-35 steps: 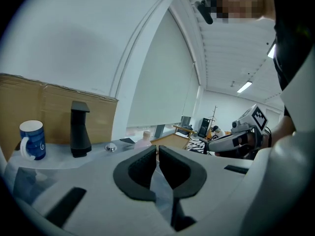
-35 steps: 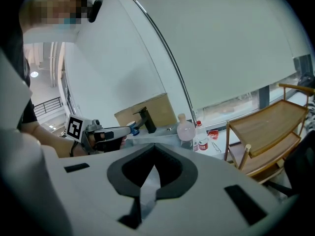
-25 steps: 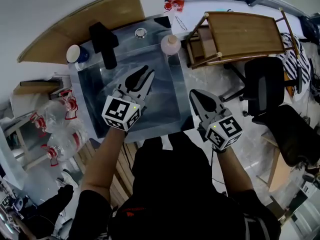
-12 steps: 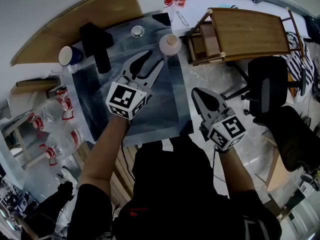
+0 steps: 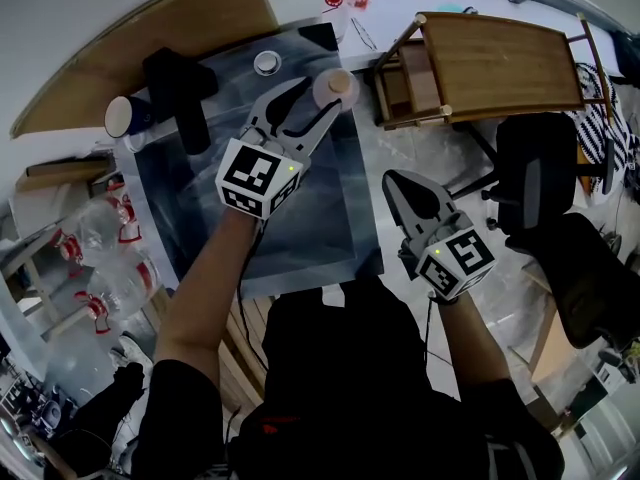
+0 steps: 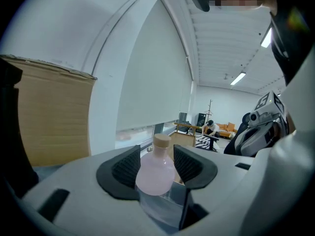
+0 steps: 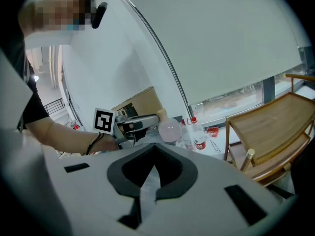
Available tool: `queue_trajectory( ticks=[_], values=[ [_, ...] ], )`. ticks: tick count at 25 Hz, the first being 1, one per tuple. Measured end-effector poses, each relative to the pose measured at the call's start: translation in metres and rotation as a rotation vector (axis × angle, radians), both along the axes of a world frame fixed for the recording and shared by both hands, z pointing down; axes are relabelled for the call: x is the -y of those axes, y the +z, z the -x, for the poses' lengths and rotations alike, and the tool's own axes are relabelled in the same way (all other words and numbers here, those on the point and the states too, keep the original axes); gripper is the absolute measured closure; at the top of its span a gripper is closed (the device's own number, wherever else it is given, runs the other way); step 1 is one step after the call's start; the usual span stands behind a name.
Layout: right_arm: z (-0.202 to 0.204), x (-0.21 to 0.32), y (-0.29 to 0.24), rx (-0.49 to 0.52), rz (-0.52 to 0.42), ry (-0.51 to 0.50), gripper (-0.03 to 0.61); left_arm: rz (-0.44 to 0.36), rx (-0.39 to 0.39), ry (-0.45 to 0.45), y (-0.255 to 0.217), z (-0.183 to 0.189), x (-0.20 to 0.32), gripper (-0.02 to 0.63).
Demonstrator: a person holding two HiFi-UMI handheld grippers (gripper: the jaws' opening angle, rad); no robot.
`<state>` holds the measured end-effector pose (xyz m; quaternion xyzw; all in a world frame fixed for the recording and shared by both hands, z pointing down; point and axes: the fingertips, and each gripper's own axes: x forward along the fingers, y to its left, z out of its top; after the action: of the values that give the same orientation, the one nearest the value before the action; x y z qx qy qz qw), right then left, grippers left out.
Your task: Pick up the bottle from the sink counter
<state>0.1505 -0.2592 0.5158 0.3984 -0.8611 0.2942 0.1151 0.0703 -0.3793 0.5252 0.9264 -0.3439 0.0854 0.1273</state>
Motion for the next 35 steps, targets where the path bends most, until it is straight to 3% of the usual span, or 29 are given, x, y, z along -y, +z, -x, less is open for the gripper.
queue_trajectory(
  ticks=[18,28,35],
  values=[
    [-0.011,0.002,0.03,0.0,0.055,-0.004,0.574,-0.05,0.032,0.048,0.01,-0.029,0.02,0.404],
    [-0.013,0.002,0.032,0.0,0.061,-0.006,0.574,-0.11,0.088,0.056,0.008,-0.034,0.017,0.456],
    [-0.013,0.002,0.033,0.0,0.064,-0.004,0.574,-0.121,0.087,0.054,0.007,-0.033,0.016,0.463]
  ],
)
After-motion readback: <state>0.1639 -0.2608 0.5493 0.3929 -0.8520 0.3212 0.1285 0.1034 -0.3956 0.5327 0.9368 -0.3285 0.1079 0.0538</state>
